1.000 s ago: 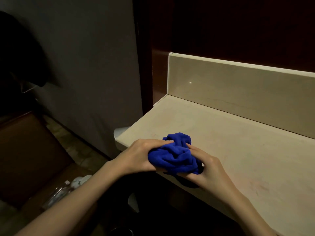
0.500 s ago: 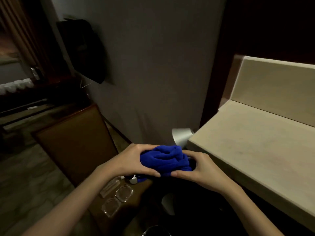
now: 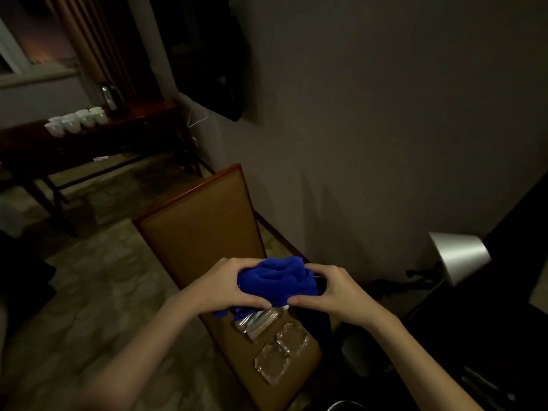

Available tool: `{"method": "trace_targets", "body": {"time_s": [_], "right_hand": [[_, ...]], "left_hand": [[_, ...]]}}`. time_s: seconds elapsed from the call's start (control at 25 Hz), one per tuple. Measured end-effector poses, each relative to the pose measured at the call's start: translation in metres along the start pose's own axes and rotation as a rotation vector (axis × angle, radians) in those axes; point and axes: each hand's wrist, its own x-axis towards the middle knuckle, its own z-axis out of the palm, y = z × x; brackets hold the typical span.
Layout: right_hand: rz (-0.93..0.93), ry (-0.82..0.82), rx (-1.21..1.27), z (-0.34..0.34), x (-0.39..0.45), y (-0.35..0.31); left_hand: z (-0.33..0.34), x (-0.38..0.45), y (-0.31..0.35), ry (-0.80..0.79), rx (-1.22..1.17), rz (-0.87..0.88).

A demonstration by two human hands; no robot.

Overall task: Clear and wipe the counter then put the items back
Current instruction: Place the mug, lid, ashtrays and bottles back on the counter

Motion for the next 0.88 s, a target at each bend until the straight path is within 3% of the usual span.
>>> {"method": "trace_targets", "body": {"time_s": [0.28, 0.52, 0.88], "right_hand": [[-0.022, -0.146, -0.033, 0.018, 0.145, 0.043], [0.078, -0.243, 0.029, 0.050, 0.255, 0.130], [0.149, -0.247, -0.075, 0.120, 0.394, 0.287]], "left_hand": [[-0.023, 0.040, -0.114, 0.118, -0.143, -0.209], [-0.009, 0.108, -0.231, 0.092, -0.170, -0.298], [0.044, 0.201, -0.411, 0.123, -0.107, -0.392]]}}
